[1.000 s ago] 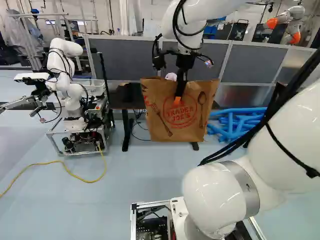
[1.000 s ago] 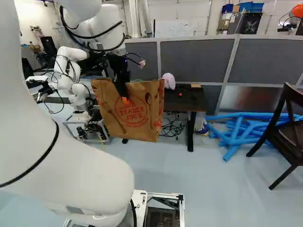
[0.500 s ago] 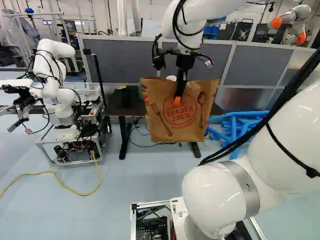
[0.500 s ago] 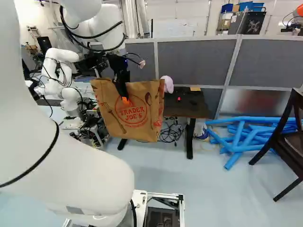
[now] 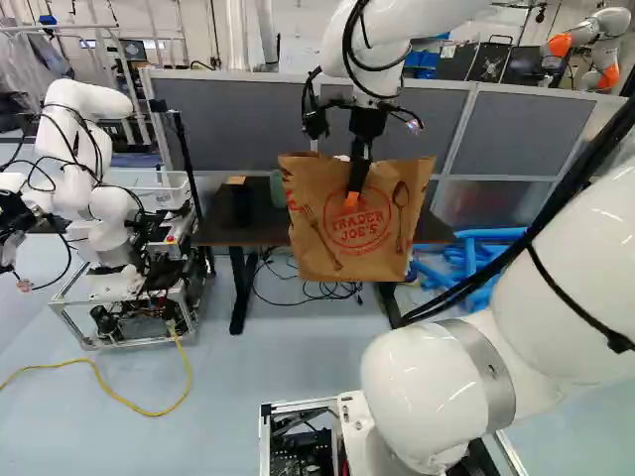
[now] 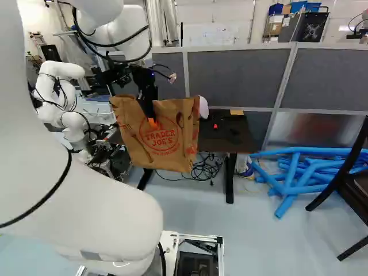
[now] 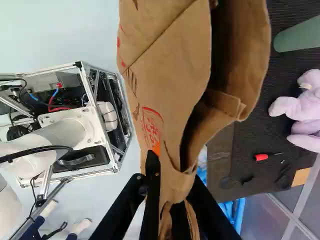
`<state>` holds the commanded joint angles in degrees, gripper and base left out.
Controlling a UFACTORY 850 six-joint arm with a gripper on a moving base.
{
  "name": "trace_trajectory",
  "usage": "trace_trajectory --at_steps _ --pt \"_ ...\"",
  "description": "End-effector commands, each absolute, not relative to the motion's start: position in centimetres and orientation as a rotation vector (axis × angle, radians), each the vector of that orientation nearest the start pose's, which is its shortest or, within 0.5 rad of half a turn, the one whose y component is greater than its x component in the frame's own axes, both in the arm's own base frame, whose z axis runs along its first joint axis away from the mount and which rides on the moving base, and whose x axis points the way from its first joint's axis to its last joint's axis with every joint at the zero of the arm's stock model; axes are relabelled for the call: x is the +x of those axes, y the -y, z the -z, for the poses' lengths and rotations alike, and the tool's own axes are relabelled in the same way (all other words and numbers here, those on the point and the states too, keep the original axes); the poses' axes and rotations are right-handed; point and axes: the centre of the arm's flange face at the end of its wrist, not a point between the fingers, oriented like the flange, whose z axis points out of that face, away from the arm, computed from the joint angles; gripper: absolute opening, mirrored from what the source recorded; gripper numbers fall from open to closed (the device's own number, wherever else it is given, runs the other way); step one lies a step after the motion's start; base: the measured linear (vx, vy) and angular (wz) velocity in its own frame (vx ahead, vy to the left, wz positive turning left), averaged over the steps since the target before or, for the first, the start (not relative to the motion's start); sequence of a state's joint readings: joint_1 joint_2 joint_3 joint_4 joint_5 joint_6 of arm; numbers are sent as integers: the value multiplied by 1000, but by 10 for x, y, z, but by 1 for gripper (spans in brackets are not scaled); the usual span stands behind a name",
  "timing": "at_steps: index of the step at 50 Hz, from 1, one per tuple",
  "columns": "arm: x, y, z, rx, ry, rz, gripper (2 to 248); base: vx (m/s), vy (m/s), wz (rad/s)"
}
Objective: Pick up the bag on the ground and place it on the table
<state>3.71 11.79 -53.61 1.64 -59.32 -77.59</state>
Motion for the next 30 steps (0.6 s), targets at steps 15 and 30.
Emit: trace_trajectory --at_steps 15,30 --pt "379 -27 -615 -2427 2056 159 21 173 -59 3" --pt "379 -27 -615 -2427 2056 159 21 122 -66 3"
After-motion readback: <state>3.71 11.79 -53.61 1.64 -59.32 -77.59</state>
